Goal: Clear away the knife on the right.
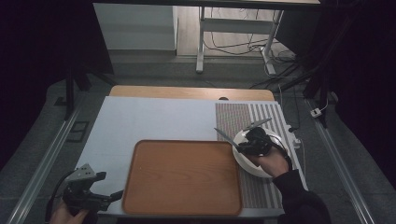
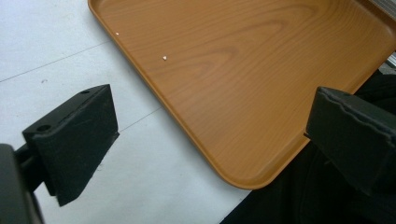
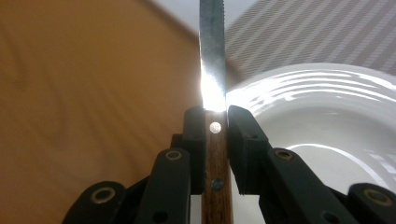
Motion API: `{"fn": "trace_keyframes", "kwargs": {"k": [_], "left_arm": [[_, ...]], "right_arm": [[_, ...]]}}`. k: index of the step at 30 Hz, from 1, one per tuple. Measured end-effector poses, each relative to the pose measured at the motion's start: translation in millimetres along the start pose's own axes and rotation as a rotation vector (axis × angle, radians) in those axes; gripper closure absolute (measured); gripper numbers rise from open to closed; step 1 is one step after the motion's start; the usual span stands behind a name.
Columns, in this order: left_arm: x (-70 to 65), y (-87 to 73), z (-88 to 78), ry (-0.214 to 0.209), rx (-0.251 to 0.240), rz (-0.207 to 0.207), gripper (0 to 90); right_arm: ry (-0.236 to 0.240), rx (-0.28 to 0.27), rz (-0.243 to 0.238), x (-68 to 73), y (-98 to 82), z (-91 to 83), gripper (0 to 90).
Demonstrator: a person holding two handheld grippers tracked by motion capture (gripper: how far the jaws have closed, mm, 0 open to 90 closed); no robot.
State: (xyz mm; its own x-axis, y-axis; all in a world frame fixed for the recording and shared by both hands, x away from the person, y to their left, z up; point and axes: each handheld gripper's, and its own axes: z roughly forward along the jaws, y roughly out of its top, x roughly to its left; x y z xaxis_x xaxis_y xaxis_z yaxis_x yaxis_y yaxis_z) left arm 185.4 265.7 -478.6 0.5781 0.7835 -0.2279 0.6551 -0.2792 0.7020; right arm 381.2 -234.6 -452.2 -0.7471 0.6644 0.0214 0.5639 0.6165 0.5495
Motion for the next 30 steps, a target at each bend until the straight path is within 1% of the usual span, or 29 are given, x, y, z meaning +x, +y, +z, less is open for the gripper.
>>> {"fn": "trace_keyframes", "kwargs": {"k": [4,6,9,12,20,22,26,30], "left_arm": [[0.0,0.0,0.1,0.0,0.0,0.0,2.3],[0.1,0.1,0.3,-0.001,0.0,0.0,2.3],[0.7,0.4,0.4,-0.003,0.001,-0.003,2.3],[0.2,0.5,0.7,-0.002,0.002,-0.002,2.3],[0.5,0.5,0.7,-0.003,0.002,-0.004,2.3],[0.6,0.5,0.7,-0.004,0.003,-0.004,2.3],[0.5,0.5,0.7,-0.003,0.003,-0.002,2.3],[0.6,0.6,0.7,-0.003,0.003,-0.003,2.3]], "right_arm": [[0.015,-0.001,-0.04,20.4,-2.8,0.5,78.0],[0.021,-0.006,-0.052,29.3,-4.2,0.3,78.0],[0.044,-0.007,-0.073,42.9,-5.7,0.4,78.0],[0.054,-0.006,-0.098,57.0,-6.7,1.4,78.0],[0.099,0.006,-0.137,92.1,-10.6,10.6,78.0],[0.102,0.008,-0.146,100.2,-10.9,13.1,77.9],[0.103,0.032,-0.178,109.6,-13.2,22.6,77.9],[0.089,0.074,-0.192,112.8,-17.8,33.9,77.9]]}}
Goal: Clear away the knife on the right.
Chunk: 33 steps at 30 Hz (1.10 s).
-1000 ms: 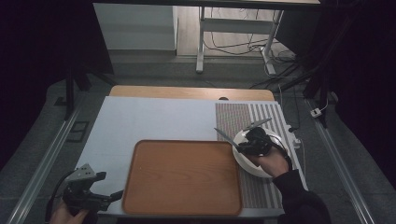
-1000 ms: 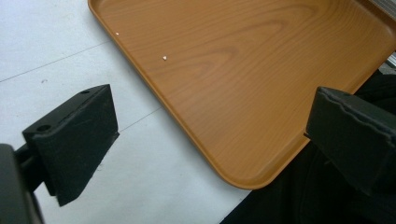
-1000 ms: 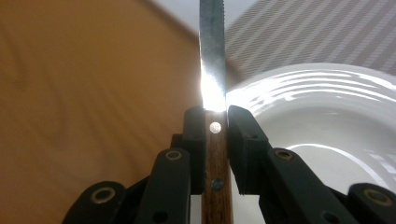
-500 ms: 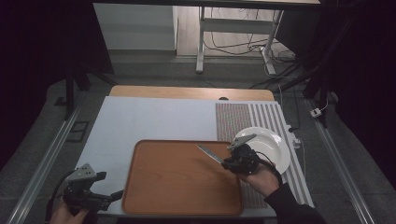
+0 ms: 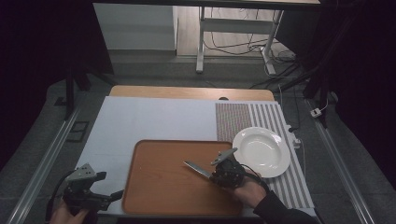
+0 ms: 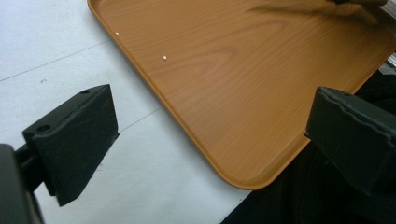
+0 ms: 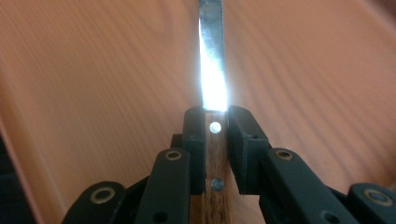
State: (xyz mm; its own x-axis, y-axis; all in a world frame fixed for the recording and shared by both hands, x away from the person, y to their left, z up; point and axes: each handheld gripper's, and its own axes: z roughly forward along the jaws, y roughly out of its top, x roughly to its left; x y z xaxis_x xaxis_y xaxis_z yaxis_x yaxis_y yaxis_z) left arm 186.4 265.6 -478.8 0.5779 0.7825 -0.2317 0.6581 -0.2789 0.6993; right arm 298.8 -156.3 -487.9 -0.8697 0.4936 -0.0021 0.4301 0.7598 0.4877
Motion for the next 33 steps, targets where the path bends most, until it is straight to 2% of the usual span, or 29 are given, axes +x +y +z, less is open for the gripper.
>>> {"fn": "trace_keyframes", "kwargs": {"k": [4,7,10,11,15,19,20,26,30,33], "left_arm": [[-0.3,0.0,0.1,0.001,0.001,0.001,2.3],[-0.2,0.2,0.4,0.001,0.003,0.0,2.3],[0.1,0.3,0.5,0.001,0.004,-0.003,2.3],[0.1,0.3,0.6,0.002,0.005,-0.003,2.3],[0.1,0.3,0.7,0.001,0.005,-0.006,2.3],[0.3,0.2,0.5,0.001,0.004,-0.005,2.3],[0.3,0.1,0.4,0.0,0.004,-0.005,2.3],[0.8,-0.4,-0.2,-0.003,-0.001,-0.004,2.3],[0.2,-0.2,-0.1,-0.002,0.001,-0.001,2.3],[0.2,-0.3,-0.1,-0.002,0.0,-0.002,2.3]], "right_arm": [[0.007,0.05,-0.006,0.9,-3.6,9.5,76.7],[0.011,0.06,-0.017,-0.2,-2.1,8.6,65.0],[0.012,-0.004,-0.002,-0.9,4.9,0.2,57.0],[0.012,-0.022,-0.006,-1.6,7.6,-2.5,57.1],[0.048,-0.057,-0.068,2.1,18.6,-9.2,67.5],[0.087,-0.047,-0.153,12.1,28.4,-1.5,90.0],[0.093,-0.035,-0.168,13.4,30.7,1.6,90.0],[0.12,0.045,-0.165,9.7,30.1,21.7,90.0],[0.129,0.085,-0.156,6.0,24.2,27.6,90.0],[0.137,0.09,-0.154,4.8,21.1,26.4,90.0]]}}
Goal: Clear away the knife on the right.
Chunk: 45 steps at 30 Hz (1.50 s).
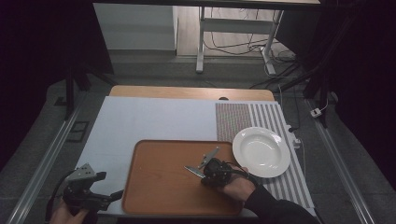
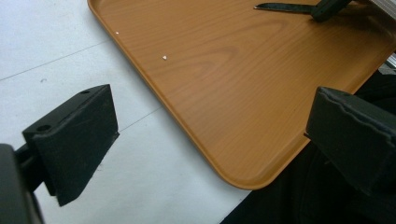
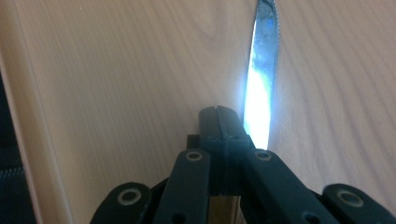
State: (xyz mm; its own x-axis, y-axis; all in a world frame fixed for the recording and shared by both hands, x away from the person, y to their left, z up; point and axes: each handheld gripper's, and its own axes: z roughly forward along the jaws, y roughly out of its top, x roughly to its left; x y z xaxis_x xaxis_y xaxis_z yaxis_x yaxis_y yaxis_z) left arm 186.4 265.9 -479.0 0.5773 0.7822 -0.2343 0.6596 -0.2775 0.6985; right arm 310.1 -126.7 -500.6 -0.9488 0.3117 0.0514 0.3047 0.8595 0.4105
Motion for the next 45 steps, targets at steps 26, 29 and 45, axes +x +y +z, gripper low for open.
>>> {"fn": "trace_keyframes", "kwargs": {"k": [26,29,45], "left_arm": [[-0.5,0.3,0.1,0.003,0.0,0.005,2.3],[-0.3,0.4,0.2,0.001,0.0,0.003,2.3],[0.5,0.2,-0.2,-0.003,-0.005,-0.005,2.2]], "right_arm": [[-0.105,0.025,0.211,-47.5,-52.8,-33.1,90.0],[-0.077,0.009,0.24,-52.4,-56.6,-34.4,90.0],[-0.171,-0.149,0.212,-44.2,-45.6,-50.9,61.5]]}}
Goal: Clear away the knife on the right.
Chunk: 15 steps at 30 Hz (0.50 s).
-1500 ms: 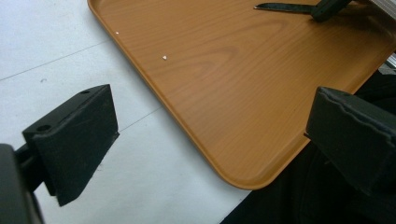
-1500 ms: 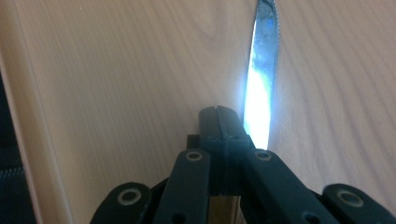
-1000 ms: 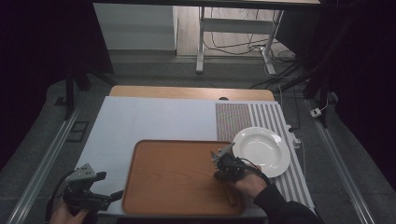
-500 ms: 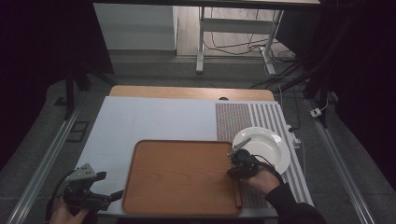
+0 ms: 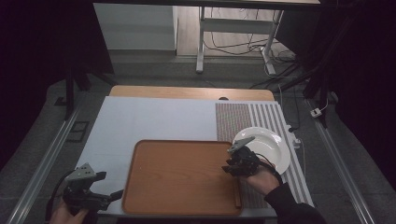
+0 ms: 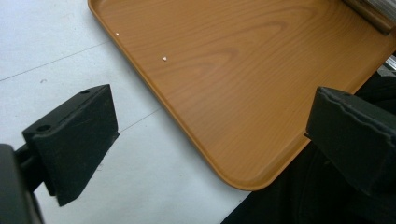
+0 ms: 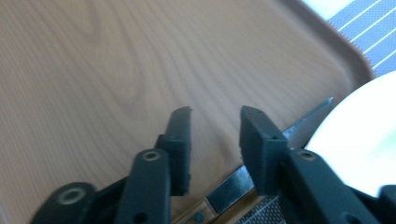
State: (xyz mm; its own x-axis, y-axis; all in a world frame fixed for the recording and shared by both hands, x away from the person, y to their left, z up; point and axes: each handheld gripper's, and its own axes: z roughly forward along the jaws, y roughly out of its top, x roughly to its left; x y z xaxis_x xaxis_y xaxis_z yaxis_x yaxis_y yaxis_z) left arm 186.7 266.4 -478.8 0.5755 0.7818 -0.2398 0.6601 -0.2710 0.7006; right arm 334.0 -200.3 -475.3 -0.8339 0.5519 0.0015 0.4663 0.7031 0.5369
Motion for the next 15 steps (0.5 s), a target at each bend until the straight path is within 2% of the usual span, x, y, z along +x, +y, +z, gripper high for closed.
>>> {"fn": "trace_keyframes", "kwargs": {"k": [8,13,15], "left_arm": [[0.6,0.1,0.1,-0.005,-0.002,-0.002,2.2],[1.0,-0.1,0.0,-0.005,-0.003,-0.004,2.2],[0.8,-0.1,0.0,-0.003,-0.003,-0.004,2.2]], "right_arm": [[-0.008,-0.067,0.014,5.7,1.3,-9.6,41.5],[-0.011,-0.105,0.043,7.2,-2.5,-17.6,26.3],[-0.018,-0.12,0.056,7.1,-4.5,-21.7,23.0]]}}
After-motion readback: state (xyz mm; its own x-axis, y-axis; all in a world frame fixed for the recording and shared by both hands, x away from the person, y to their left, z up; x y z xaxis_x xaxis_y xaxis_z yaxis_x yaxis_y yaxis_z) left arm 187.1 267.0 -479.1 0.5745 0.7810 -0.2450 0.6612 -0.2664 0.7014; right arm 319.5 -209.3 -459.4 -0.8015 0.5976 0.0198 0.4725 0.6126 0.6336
